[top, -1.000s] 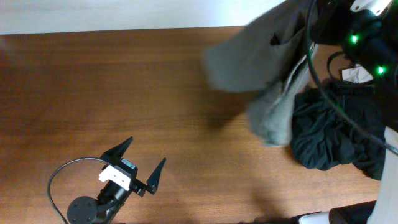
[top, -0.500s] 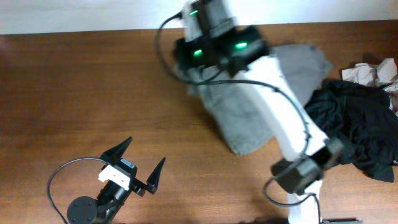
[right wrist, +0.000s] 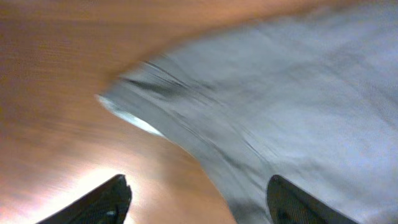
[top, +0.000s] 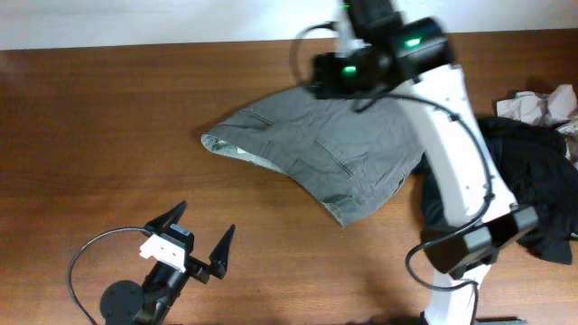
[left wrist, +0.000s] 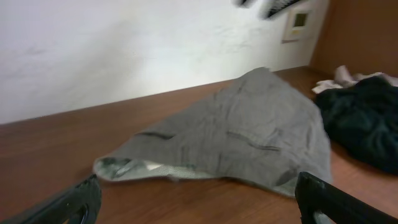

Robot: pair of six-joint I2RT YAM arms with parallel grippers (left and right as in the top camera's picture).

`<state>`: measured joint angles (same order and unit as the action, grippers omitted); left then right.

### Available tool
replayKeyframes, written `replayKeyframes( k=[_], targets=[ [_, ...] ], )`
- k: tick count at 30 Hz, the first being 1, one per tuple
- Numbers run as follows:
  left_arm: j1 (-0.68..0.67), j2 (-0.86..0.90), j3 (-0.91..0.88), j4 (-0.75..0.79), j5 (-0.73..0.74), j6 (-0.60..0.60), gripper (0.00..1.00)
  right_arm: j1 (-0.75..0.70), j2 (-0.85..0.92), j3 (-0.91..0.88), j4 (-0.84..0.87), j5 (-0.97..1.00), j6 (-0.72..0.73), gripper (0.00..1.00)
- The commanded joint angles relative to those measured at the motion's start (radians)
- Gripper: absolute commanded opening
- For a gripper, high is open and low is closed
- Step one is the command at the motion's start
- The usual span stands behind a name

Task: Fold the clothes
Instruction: 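Lift the grey trousers with the right gripper and drag them left onto the table, then move the left gripper to the trousers' left leg opening and grasp it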

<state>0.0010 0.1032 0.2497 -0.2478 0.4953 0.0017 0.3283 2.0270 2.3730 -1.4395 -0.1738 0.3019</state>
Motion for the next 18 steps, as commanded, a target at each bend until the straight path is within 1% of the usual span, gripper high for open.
replayKeyframes(
  k=[1, 2, 4, 6, 9, 11, 13, 16, 18],
  targets=[
    [-0.005, 0.002, 0.020, -0.019, -0.019, -0.010, 0.99, -0.059, -0.024, -0.008, -0.085, 0.028, -0.010, 0.77],
    [-0.005, 0.002, 0.020, -0.034, 0.012, -0.010, 0.99, -0.076, -0.024, -0.018, -0.114, 0.039, -0.010, 0.78],
    [-0.005, 0.002, 0.020, -0.079, 0.084, -0.010, 0.99, -0.103, -0.024, -0.042, -0.159, 0.072, -0.010, 0.84],
    [-0.005, 0.002, 0.019, -0.102, 0.084, -0.010, 0.99, -0.125, -0.024, -0.075, -0.187, 0.081, -0.010, 0.84],
    [-0.005, 0.008, 0.020, -0.101, -0.003, -0.019, 1.00, -0.146, -0.024, -0.147, -0.199, 0.081, -0.010, 0.85],
    [-0.005, 0.021, 0.026, -0.101, -0.109, -0.073, 0.99, -0.146, -0.024, -0.206, -0.195, 0.081, -0.010, 0.84],
    [-0.005, 0.047, 0.046, -0.097, -0.179, -0.106, 0.99, -0.142, -0.024, -0.272, -0.182, 0.081, -0.010, 0.84],
    [-0.005, 0.140, 0.121, -0.099, -0.225, -0.147, 0.99, -0.137, -0.024, -0.360, -0.141, 0.081, -0.010, 0.82],
    [-0.005, 0.242, 0.198, -0.110, -0.239, -0.170, 0.99, -0.136, -0.024, -0.398, -0.111, 0.081, -0.010, 0.80]
  ],
)
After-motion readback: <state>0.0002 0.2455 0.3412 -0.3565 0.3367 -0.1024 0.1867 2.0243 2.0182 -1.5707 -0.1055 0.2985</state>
